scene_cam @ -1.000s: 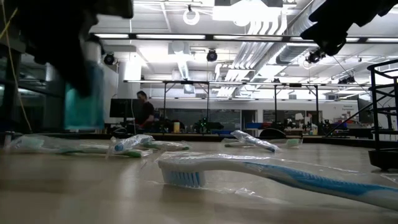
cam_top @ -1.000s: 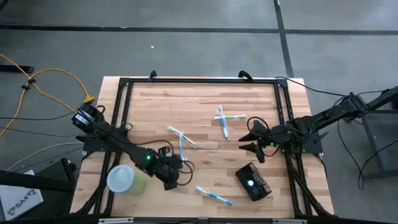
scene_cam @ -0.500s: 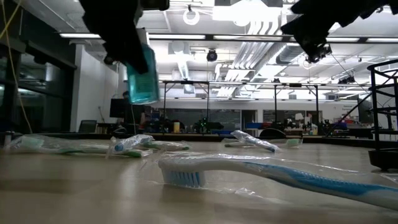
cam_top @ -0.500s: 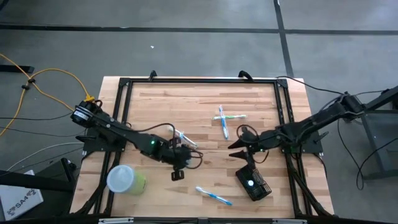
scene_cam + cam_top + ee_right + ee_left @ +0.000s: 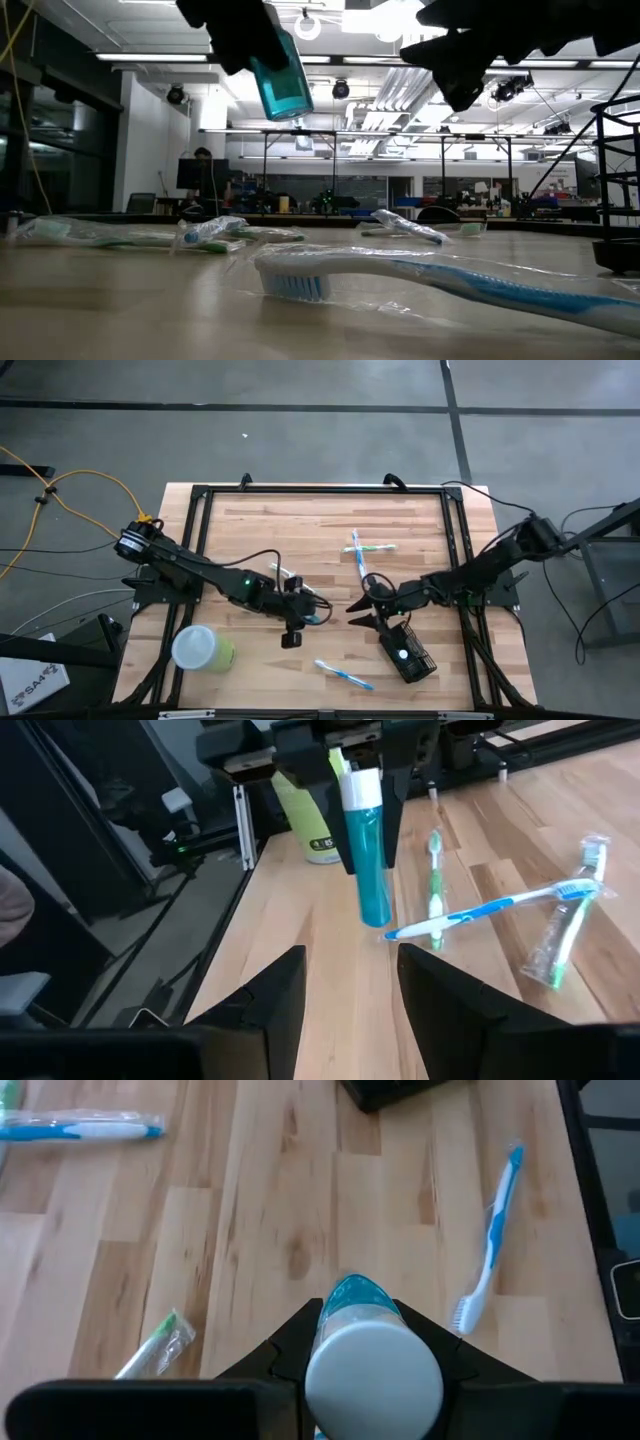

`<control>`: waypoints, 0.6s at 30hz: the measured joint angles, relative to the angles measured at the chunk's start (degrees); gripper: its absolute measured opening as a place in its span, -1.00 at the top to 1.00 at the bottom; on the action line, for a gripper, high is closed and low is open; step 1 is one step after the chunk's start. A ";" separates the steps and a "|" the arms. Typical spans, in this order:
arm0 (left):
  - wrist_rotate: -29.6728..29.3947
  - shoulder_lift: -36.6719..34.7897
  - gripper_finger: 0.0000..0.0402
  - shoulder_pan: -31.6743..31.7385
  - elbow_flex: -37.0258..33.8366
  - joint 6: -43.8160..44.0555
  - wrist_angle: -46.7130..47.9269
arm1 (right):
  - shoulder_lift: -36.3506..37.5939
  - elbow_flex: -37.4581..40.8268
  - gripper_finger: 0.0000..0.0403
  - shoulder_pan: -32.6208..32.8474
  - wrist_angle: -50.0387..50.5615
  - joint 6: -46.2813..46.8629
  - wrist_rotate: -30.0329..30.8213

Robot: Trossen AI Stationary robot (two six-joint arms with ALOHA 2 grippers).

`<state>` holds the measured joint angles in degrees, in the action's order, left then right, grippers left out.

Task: Pick & Place toothbrushing station
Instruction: Put the blue mouthwash into the middle section of the black wire organizer

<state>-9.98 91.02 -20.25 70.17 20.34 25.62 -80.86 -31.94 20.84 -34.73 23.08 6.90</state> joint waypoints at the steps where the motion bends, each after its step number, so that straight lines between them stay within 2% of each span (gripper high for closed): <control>1: 0.07 0.00 0.54 0.00 0.00 0.00 -0.29 | -0.95 0.00 0.24 0.00 -1.12 -0.03 0.00; 12: 4.17 0.79 0.54 -0.48 0.00 0.41 -4.50 | -6.32 -0.07 0.24 -1.48 -14.14 -0.41 -3.85; 18: 4.15 0.80 0.54 -0.70 0.00 -0.95 -6.60 | -6.88 -0.07 0.24 -1.84 -14.11 0.76 -4.50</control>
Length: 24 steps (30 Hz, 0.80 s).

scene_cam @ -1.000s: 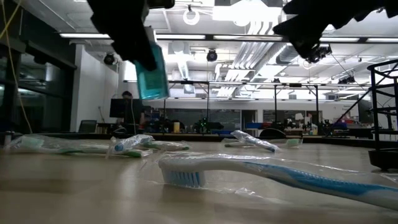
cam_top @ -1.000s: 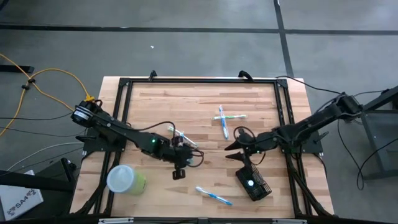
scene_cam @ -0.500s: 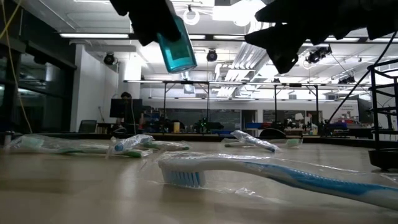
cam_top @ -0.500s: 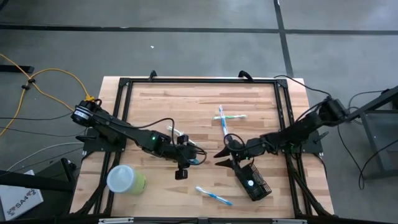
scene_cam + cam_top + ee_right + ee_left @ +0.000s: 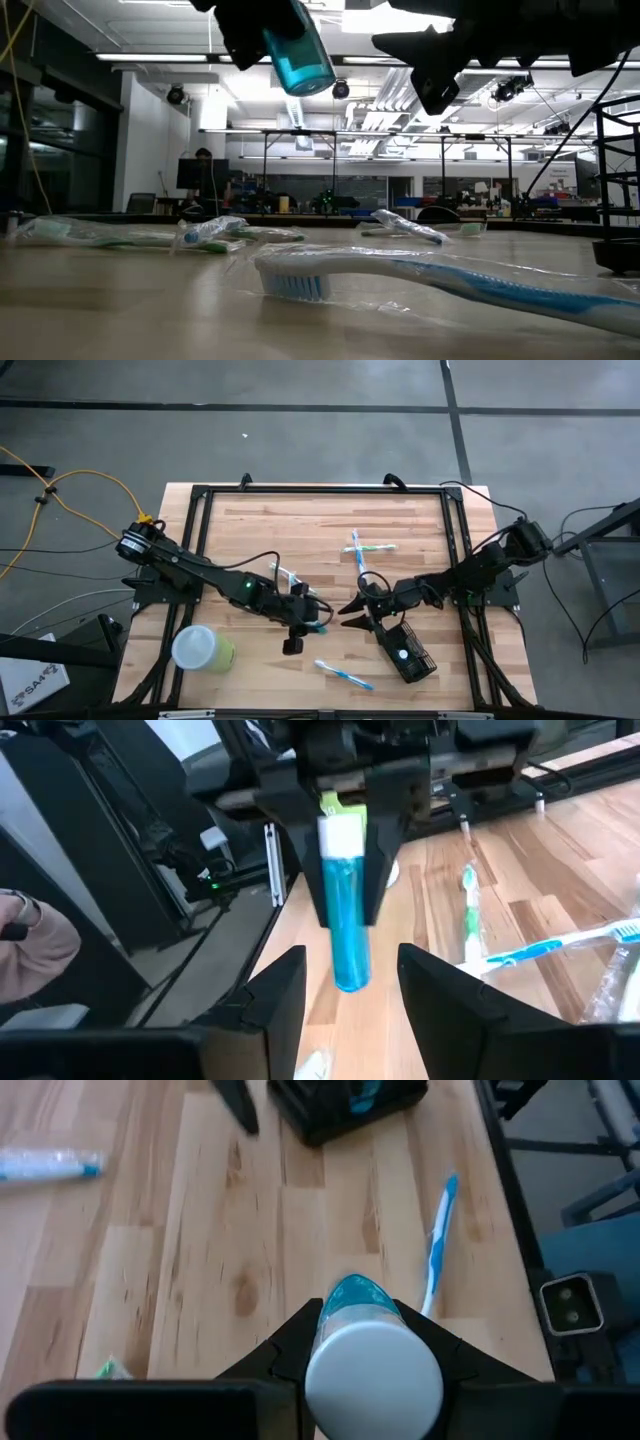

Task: Pick & Place toothbrushing station
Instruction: Put the blue mouthwash into the middle section of the black wire organizer

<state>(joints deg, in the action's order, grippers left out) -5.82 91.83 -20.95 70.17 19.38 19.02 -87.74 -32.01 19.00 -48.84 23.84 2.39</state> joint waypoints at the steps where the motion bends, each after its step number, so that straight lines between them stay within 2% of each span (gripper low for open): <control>1: 0.00 -0.02 0.54 0.00 0.00 -0.55 -0.74 | 0.00 0.00 0.24 0.05 0.14 0.13 0.00; 7: -0.04 -0.01 0.54 0.64 0.00 -3.11 -3.94 | 0.00 0.00 0.24 0.53 0.16 0.55 -0.03; 24: -0.24 0.01 0.54 2.84 0.00 -3.02 -6.31 | -1.57 -0.30 0.24 0.55 0.50 1.70 -0.08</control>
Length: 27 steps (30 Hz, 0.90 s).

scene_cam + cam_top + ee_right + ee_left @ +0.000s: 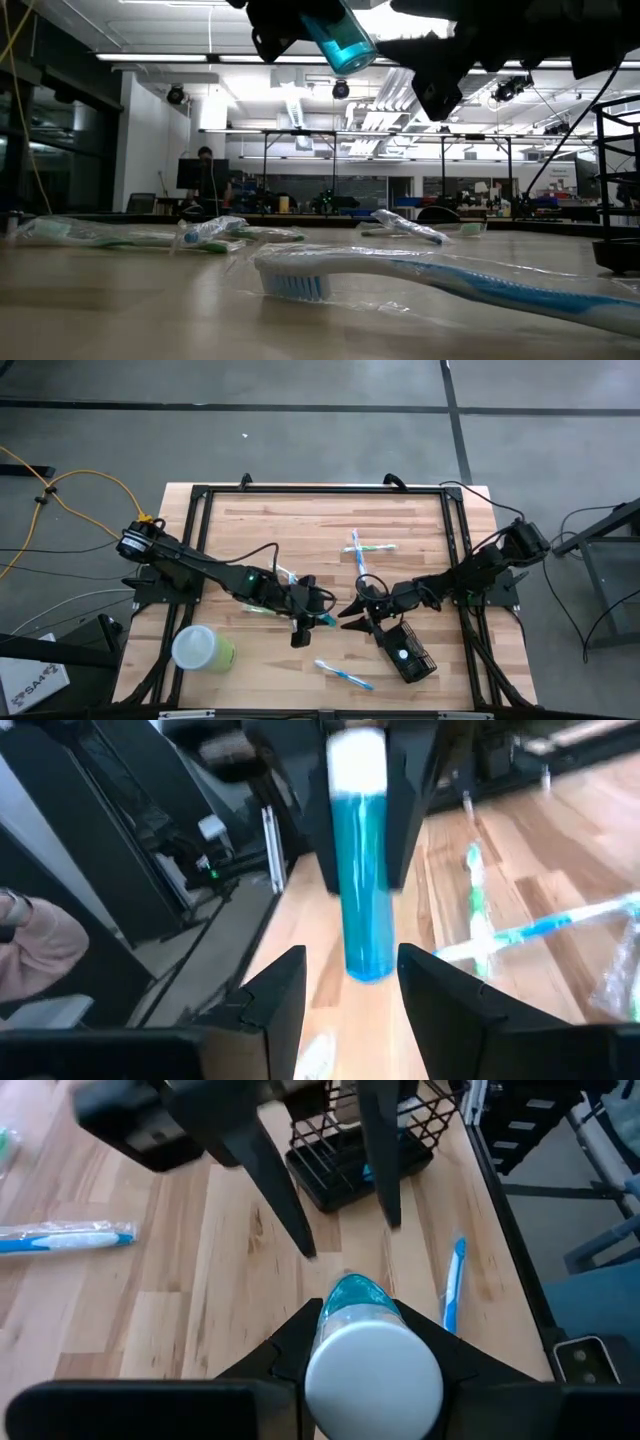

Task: Pick & Place toothbrushing station
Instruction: Put the blue mouthwash into the middle section of the black wire organizer

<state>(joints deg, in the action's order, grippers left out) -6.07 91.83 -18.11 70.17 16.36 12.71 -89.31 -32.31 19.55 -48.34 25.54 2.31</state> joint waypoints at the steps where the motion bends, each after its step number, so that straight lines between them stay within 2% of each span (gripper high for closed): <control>1: 0.00 0.00 0.54 0.07 0.00 0.06 0.00 | -0.50 -0.15 0.24 0.00 0.09 0.10 -0.45; 8: 2.18 0.92 0.54 0.00 -0.02 0.17 -0.68 | -5.78 -4.55 0.24 -0.55 -0.10 -0.24 -3.37; 12: 2.77 0.98 0.54 -0.32 -0.02 0.66 -0.23 | -5.91 -5.79 0.24 -1.25 0.84 -0.81 -5.36; 27: 4.07 3.34 0.54 -1.51 -0.13 1.66 0.77 | -5.91 -5.79 0.24 -1.73 -0.66 0.01 -5.49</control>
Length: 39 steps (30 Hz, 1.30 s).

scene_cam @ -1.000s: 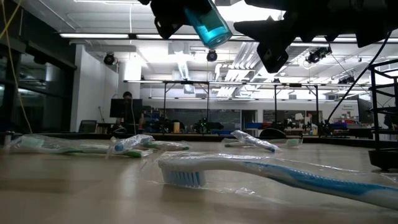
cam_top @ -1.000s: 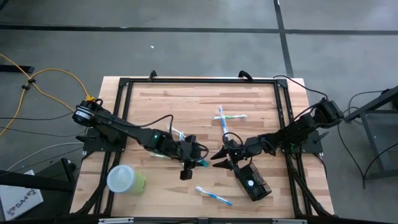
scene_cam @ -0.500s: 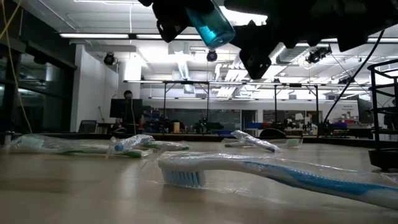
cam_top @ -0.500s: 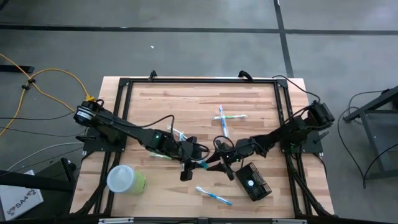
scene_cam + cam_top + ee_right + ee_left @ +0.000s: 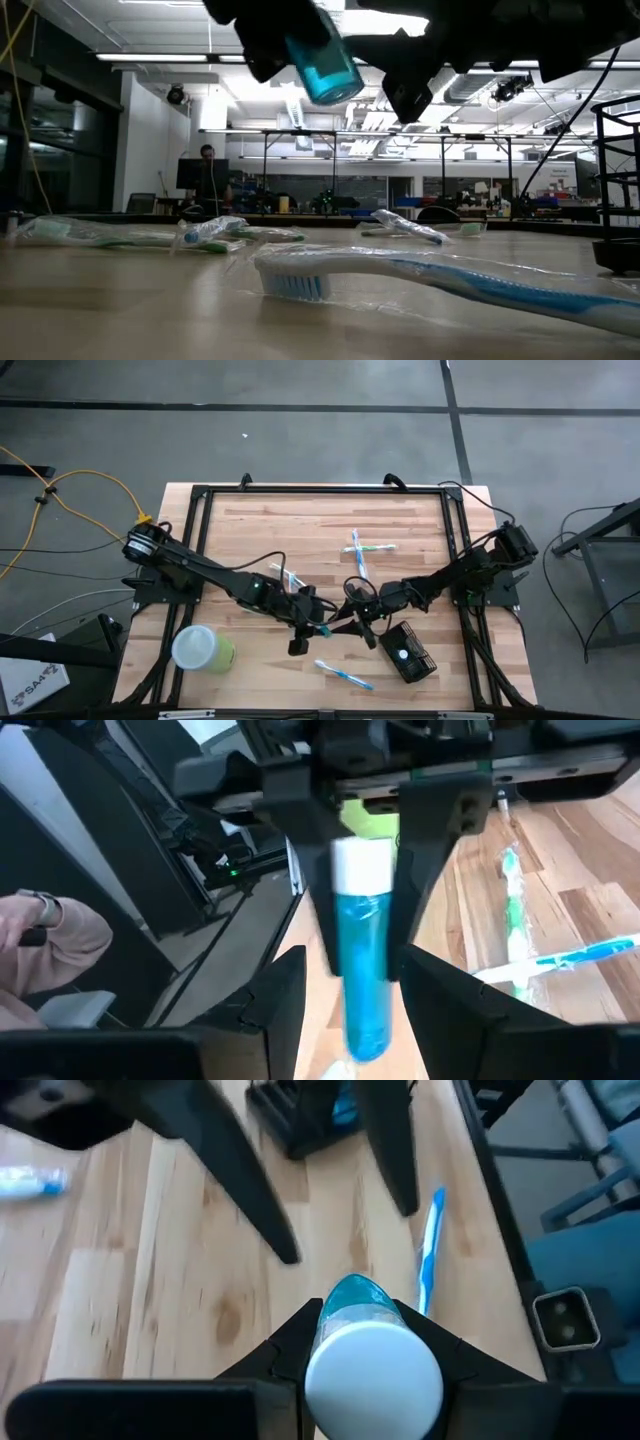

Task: Pick & Place toothbrushing station
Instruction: Put the blue mouthwash into the middle section of the black wire organizer

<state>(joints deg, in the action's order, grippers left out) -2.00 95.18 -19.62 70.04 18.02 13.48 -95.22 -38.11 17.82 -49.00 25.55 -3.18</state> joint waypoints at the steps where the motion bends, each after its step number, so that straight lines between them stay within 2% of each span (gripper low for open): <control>1: -0.02 0.29 0.54 0.00 0.08 0.00 -0.94 | 0.00 -0.02 0.24 0.00 0.30 0.05 0.00; 39: -1.36 0.20 0.54 2.26 0.09 -3.16 -6.20 | 0.00 0.02 0.24 1.31 4.60 2.92 0.68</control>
<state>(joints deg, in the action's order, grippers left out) -3.36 95.37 -17.36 70.13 14.86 7.28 -95.22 -38.09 19.14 -44.40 28.47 -2.50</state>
